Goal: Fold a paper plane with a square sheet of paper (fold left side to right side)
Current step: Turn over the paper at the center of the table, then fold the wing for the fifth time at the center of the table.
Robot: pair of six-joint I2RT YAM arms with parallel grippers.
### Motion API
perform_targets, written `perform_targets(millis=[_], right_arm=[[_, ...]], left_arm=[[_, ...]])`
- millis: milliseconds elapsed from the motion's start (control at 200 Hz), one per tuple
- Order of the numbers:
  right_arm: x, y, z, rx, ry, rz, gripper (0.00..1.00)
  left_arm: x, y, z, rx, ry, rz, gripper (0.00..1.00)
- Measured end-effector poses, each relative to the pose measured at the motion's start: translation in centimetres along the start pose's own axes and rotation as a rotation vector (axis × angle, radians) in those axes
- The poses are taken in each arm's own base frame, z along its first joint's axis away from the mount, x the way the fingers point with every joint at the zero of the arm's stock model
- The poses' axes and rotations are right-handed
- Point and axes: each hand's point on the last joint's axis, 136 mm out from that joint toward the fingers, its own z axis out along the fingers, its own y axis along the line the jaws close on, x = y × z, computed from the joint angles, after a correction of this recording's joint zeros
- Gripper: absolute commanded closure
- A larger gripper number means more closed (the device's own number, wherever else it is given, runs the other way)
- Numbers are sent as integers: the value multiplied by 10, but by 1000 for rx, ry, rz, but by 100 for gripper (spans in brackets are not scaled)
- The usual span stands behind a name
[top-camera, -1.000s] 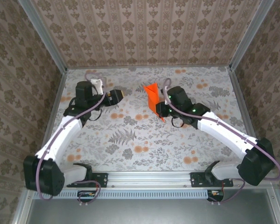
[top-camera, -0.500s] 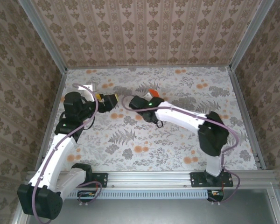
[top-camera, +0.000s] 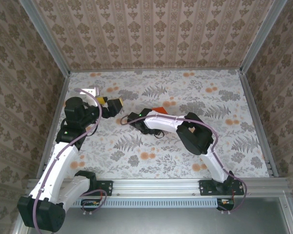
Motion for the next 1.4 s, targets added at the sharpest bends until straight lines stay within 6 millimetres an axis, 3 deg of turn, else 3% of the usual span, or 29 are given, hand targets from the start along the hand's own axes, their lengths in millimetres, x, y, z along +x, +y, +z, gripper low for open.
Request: perform_targets(millis=[260,505,810,960,1195,1400], right_arm=[[5,41,0,-215,37,-3,61],[11,43,-17,-413,-2,143,47],[33,4,-36,-617,-128,437,41],[41,-16,-31,-678,-180,597,37],[56,-42,-23,-749,-272,871,17],[72,-64,-21,-808,-367,1087,0]], left_arm=[[4,2,3,0,22,-10,0],[16,15,19,-24,106,-59,0],[49,34,55,1,218,-215,8],[82,44,79,24,315,-313,13],[145,32,116,80,505,-380,18],[172,16,154,134,586,-398,25]])
